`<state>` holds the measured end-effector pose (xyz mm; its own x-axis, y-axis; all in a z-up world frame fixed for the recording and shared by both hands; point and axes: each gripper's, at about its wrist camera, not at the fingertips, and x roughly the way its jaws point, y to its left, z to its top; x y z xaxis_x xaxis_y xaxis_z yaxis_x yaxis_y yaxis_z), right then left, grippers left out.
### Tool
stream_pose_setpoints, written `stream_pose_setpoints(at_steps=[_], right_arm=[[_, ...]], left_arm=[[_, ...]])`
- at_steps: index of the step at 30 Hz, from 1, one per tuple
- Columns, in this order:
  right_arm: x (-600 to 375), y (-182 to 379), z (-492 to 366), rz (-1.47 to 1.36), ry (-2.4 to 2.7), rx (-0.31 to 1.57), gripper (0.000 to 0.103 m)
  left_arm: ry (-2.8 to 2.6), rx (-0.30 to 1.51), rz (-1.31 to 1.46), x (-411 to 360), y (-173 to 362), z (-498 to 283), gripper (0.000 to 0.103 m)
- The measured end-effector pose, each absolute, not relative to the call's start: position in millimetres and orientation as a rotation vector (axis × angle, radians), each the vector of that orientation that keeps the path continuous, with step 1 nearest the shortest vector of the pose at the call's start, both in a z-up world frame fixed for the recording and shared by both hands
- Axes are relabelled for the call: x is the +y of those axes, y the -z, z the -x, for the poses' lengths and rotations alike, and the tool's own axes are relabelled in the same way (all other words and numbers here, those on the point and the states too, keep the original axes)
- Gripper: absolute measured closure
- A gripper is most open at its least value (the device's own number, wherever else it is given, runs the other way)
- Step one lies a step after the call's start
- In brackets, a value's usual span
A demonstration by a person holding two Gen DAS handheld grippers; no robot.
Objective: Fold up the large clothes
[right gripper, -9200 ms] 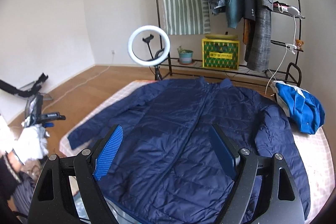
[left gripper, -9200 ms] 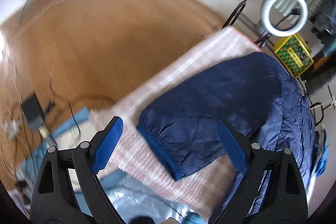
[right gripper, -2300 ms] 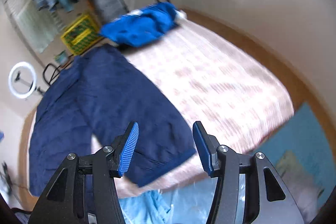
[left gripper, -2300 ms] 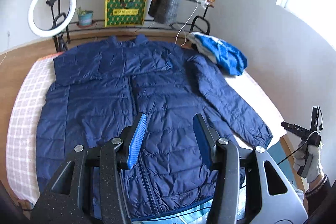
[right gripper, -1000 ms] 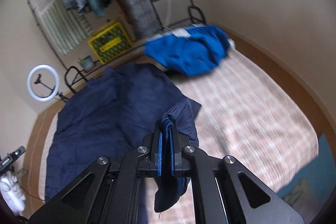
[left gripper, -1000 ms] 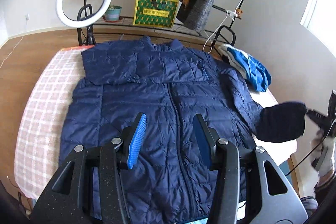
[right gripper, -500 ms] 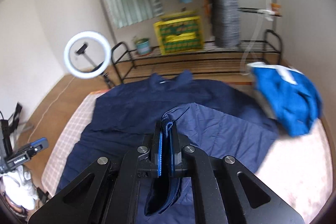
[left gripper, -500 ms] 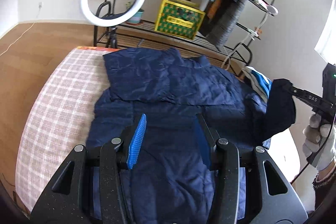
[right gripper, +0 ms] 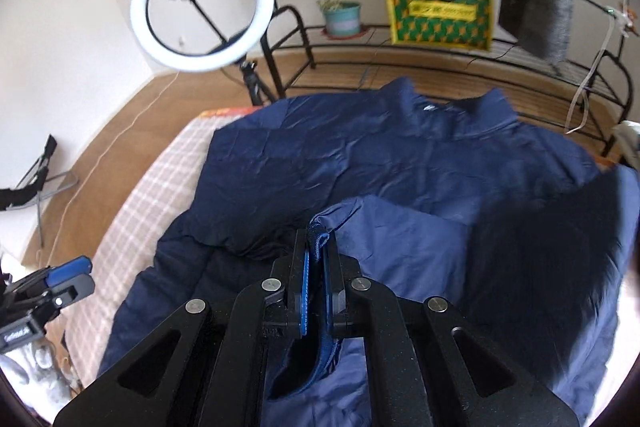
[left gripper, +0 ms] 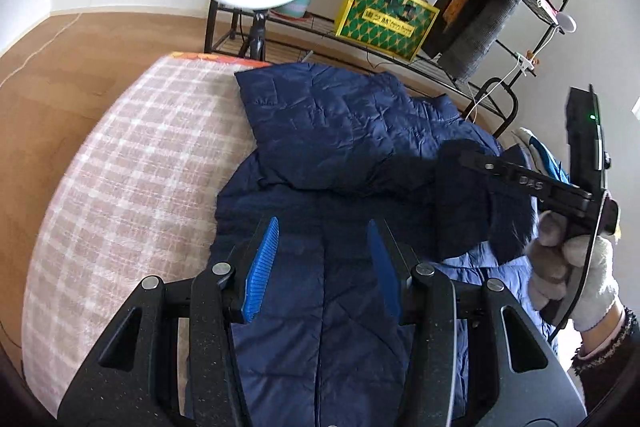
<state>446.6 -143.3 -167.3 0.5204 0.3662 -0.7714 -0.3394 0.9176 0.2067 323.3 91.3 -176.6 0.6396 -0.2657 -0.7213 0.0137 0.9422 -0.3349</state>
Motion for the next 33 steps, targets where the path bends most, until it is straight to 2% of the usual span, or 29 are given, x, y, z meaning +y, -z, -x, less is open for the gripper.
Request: stream_pose_setpoints(at_steps=[2, 3, 4, 6, 11, 13, 14, 16, 23, 25, 26, 27, 29, 33], right_arm=[[-136, 172, -447, -0.027, -0.45, 0.94, 0.095], [-135, 175, -450, -0.026, -0.462, 0.954, 0.088], [-135, 176, -453, -0.032, -0.474, 0.967, 0.07], [-142, 171, -451, -0.057, -0.496, 0.948, 0.054], [-180, 152, -443, -0.176, -0.512, 0.923, 0.053], [-203, 143, -429, -0.191, -0.503, 0.905, 0.053], [-218, 138, -419, -0.177, -0.487, 0.895, 0.053], [-250, 134, -400, -0.114, -0.403, 0.891, 0.053], [-363, 166, -340, -0.002, -0.113, 0.946, 0.053], [-384, 181, -337, 0.01, -0.058, 0.981, 0.053], [-394, 187, -339, -0.01, -0.045, 0.997, 0.053], [-401, 190, -342, -0.028, -0.042, 1.005, 0.053], [-409, 197, -351, -0.054, -0.058, 1.015, 0.053], [-403, 206, -368, -0.01, -0.05, 1.015, 0.053]], left_arm=[[0.18, 0.882, 0.323, 87, 185, -332, 0.055], [0.191, 0.889, 0.327, 84, 188, -335, 0.055], [0.2, 0.895, 0.329, 82, 189, -338, 0.055], [0.214, 0.903, 0.334, 75, 191, -343, 0.055], [0.281, 0.959, 0.372, 54, 198, -363, 0.055], [0.306, 0.989, 0.373, 41, 203, -374, 0.052], [0.305, 0.994, 0.365, 38, 204, -377, 0.047], [0.292, 1.013, 0.352, 30, 209, -389, 0.046], [0.279, 1.075, 0.414, 18, 233, -422, 0.047], [0.257, 1.092, 0.417, 14, 240, -427, 0.057], [0.25, 1.096, 0.414, 11, 242, -428, 0.076], [0.246, 1.1, 0.403, 8, 243, -430, 0.087], [0.234, 1.084, 0.362, 1, 240, -431, 0.093], [0.198, 0.972, 0.186, -19, 214, -431, 0.096]])
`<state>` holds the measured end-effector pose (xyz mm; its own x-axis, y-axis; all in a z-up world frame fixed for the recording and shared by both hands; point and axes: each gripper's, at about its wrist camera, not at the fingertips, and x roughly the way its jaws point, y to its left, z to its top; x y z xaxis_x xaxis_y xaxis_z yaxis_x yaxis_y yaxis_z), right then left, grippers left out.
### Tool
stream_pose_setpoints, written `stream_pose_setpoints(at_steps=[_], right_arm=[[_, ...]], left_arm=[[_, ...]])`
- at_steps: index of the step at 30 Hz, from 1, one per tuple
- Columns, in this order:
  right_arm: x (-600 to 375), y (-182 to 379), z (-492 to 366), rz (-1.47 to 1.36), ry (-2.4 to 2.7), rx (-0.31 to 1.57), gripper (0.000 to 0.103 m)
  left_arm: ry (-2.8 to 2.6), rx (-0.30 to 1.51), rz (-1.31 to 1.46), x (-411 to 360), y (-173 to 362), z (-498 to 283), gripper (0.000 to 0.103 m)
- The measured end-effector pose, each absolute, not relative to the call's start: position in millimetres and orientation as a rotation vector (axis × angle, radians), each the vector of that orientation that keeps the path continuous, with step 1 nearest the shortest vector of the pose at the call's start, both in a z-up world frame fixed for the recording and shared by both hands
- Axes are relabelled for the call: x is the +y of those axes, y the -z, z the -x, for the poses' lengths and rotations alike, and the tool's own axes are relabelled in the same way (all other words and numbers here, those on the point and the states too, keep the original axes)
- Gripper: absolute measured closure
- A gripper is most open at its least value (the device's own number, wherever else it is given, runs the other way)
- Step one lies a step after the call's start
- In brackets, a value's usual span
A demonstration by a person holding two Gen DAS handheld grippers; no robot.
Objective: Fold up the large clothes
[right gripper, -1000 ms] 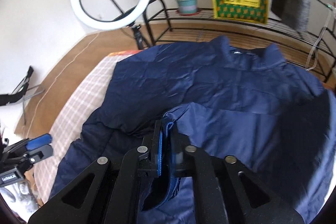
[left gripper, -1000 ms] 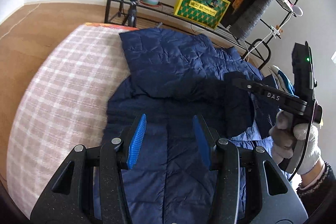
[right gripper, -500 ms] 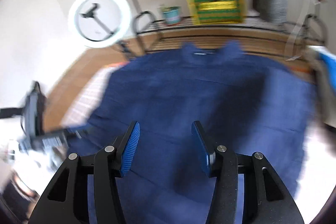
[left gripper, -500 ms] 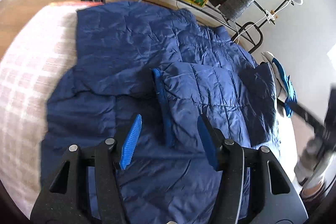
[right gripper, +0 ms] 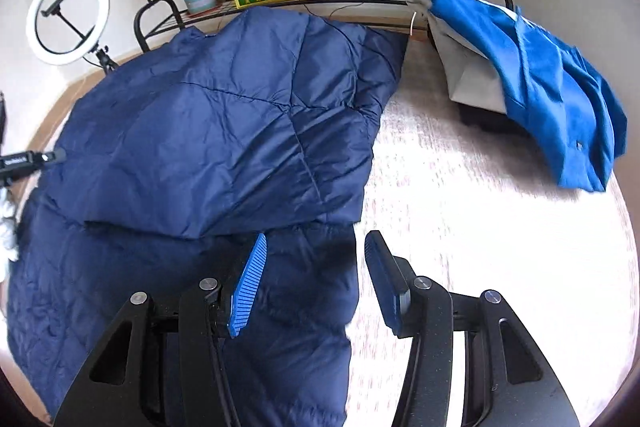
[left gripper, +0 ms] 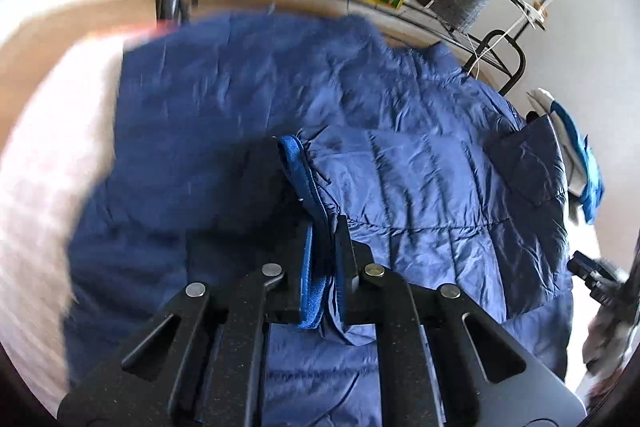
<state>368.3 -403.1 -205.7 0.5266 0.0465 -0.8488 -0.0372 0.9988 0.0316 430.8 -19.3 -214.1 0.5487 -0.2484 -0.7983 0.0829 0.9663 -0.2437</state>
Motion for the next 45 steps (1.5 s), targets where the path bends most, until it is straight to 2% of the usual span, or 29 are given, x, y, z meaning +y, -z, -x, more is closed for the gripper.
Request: stream_pose_setpoints(at_steps=[8, 14, 23, 25, 28, 29, 30, 38, 45], right_arm=[[-394, 200, -416, 0.114, 0.025, 0.944, 0.053], [-381, 223, -475, 0.245, 0.057, 0.969, 0.053], [-395, 242, -497, 0.186, 0.09, 0.979, 0.053], [-395, 244, -497, 0.182, 0.097, 0.979, 0.05], [-397, 243, -497, 0.161, 0.105, 0.988, 0.049], [-398, 242, -496, 0.16, 0.108, 0.988, 0.049], [-398, 238, -492, 0.164, 0.114, 0.979, 0.049], [-421, 192, -431, 0.04, 0.08, 0.896, 0.049], [-433, 123, -342, -0.054, 0.033, 0.798, 0.047]], left_arm=[[0.134, 0.836, 0.1, -13, 173, -459, 0.096], [0.078, 0.851, 0.082, -6, 197, -481, 0.096], [0.052, 0.939, 0.095, -2, 241, -516, 0.096], [0.048, 0.955, 0.074, -3, 243, -523, 0.092], [-0.018, 0.949, 0.078, 5, 239, -523, 0.073], [-0.028, 0.946, 0.097, 12, 236, -521, 0.064], [-0.028, 0.945, 0.105, 15, 234, -520, 0.062], [0.008, 0.875, 0.152, 63, 180, -455, 0.062], [0.033, 0.813, 0.175, 102, 131, -352, 0.062]])
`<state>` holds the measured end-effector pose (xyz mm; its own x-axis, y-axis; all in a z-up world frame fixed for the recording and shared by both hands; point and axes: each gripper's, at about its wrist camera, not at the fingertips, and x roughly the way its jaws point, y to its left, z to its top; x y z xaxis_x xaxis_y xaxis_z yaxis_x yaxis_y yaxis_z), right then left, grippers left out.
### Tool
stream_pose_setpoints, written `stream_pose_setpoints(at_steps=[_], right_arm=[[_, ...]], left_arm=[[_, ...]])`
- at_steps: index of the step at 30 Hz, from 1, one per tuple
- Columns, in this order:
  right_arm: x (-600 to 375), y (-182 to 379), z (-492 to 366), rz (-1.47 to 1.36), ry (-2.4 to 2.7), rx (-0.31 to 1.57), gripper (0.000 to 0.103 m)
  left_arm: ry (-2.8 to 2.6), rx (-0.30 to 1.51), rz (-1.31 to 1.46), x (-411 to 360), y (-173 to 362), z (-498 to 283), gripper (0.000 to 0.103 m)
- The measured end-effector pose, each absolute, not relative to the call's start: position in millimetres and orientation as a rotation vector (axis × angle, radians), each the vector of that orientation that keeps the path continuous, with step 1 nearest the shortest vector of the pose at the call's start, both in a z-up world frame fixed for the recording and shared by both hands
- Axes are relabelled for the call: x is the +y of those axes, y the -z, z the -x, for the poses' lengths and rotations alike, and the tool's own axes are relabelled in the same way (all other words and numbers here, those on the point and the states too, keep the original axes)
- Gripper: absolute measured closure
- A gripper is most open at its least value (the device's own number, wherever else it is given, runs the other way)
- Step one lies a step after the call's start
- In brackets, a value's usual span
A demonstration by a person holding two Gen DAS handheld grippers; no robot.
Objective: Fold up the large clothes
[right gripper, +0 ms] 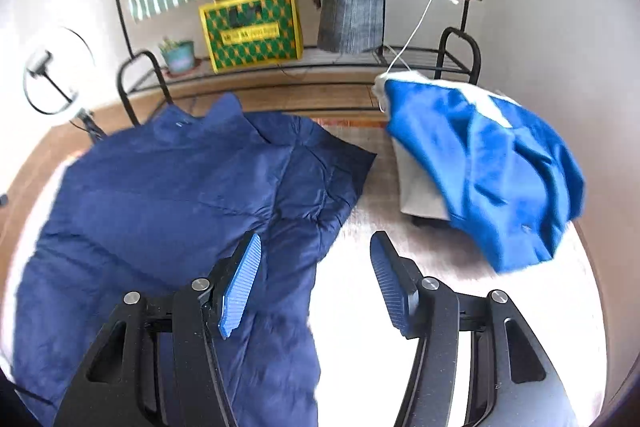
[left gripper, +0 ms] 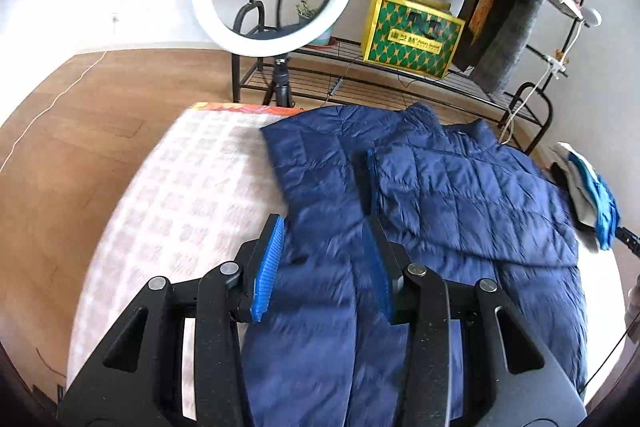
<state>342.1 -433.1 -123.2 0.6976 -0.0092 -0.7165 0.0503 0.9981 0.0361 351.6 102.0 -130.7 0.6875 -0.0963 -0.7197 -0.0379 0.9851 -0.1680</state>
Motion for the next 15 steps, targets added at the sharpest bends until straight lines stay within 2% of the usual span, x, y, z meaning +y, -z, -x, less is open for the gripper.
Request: stream_pose_setpoints(at_steps=[3, 5, 8, 11, 15], right_arm=[[-435, 102, -301, -0.082, 0.01, 0.771, 0.047], [-436, 92, -272, -0.087, 0.002, 0.751, 0.047], [-438, 86, -226, -0.083, 0.003, 0.715, 0.036], [-440, 91, -183, -0.103, -0.028, 0.742, 0.035], [-439, 118, -128, -0.112, -0.077, 0.827, 0.035]], left_arm=[[0.054, 0.831, 0.189, 117, 123, -311, 0.06], [0.06, 0.847, 0.2, 126, 122, -284, 0.052], [0.081, 0.867, 0.228, 142, 122, -245, 0.048], [0.104, 0.918, 0.277, 158, 130, -213, 0.042], [0.131, 0.976, 0.339, 168, 148, -176, 0.04]])
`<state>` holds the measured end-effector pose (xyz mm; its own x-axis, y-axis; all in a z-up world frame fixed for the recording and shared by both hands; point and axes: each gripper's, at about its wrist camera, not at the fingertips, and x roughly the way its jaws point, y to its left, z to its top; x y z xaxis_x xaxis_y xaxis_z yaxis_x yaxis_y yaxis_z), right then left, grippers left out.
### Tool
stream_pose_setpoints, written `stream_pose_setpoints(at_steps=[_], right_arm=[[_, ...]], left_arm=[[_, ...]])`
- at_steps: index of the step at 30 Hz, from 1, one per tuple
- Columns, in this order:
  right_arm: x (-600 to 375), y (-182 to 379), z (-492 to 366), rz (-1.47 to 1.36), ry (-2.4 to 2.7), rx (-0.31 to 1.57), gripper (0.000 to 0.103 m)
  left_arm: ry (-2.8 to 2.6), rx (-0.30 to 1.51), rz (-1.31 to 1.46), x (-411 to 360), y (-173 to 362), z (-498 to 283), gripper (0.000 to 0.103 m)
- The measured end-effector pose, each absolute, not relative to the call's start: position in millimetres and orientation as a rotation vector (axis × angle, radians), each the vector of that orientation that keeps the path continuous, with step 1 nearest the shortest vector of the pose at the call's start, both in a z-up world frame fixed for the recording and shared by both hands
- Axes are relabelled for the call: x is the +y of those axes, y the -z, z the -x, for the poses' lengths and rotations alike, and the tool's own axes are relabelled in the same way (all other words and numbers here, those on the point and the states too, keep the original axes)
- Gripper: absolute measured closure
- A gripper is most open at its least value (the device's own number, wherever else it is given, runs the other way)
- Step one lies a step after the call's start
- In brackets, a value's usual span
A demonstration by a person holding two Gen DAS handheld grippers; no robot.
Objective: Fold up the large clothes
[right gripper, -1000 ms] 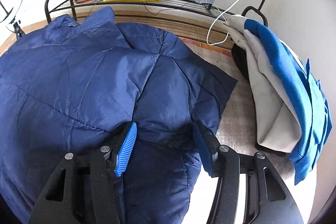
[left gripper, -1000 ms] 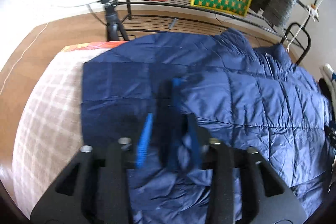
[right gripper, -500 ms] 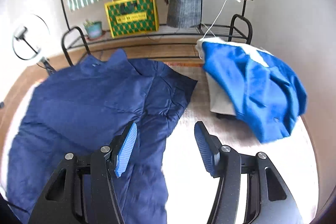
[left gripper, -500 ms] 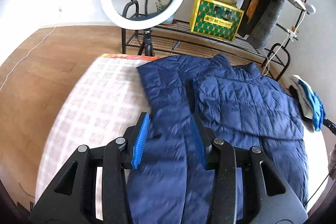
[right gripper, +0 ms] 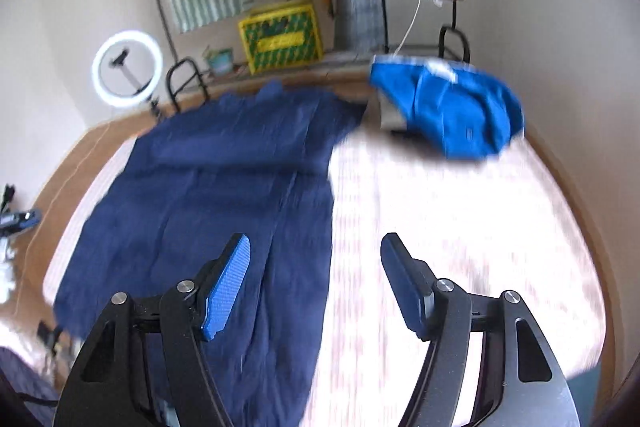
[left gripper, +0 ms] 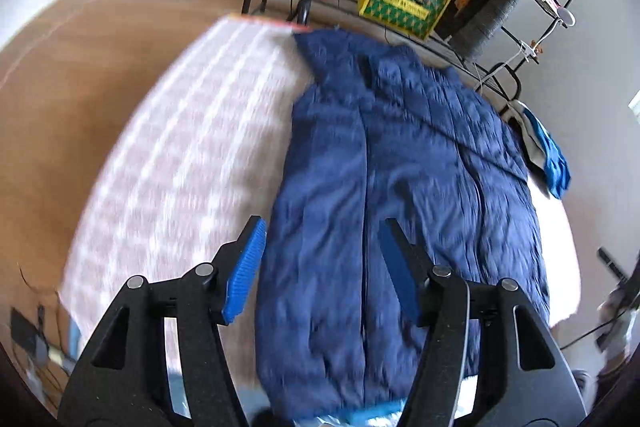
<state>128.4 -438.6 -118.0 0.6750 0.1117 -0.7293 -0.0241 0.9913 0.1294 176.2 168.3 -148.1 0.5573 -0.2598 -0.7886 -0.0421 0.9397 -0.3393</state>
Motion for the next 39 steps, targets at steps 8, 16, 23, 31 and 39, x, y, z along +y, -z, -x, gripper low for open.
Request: stream_pose_setpoints(at_steps=[8, 16, 23, 31, 39], right_arm=[[-453, 173, -71, -0.254, -0.11, 0.953, 0.035], [-451, 205, -48, -0.401, -0.164, 1.003, 0.035], [-435, 238, -39, -0.519, -0.232, 1.077, 0.035], [-418, 260, -41, -0.57, -0.29, 1.157, 0.035], [-408, 266, -51, -0.585, -0.339, 1.172, 0.048]], left_arm=[[0.132, 1.057, 0.488, 180, 199, -118, 0.038], [0.118, 1.141, 0.586, 187, 239, -95, 0.038], [0.132, 1.213, 0.629, 182, 264, -81, 0.038], [0.145, 1.219, 0.671, 186, 268, -80, 0.038], [0.17, 1.249, 0.717, 182, 275, -77, 0.046]])
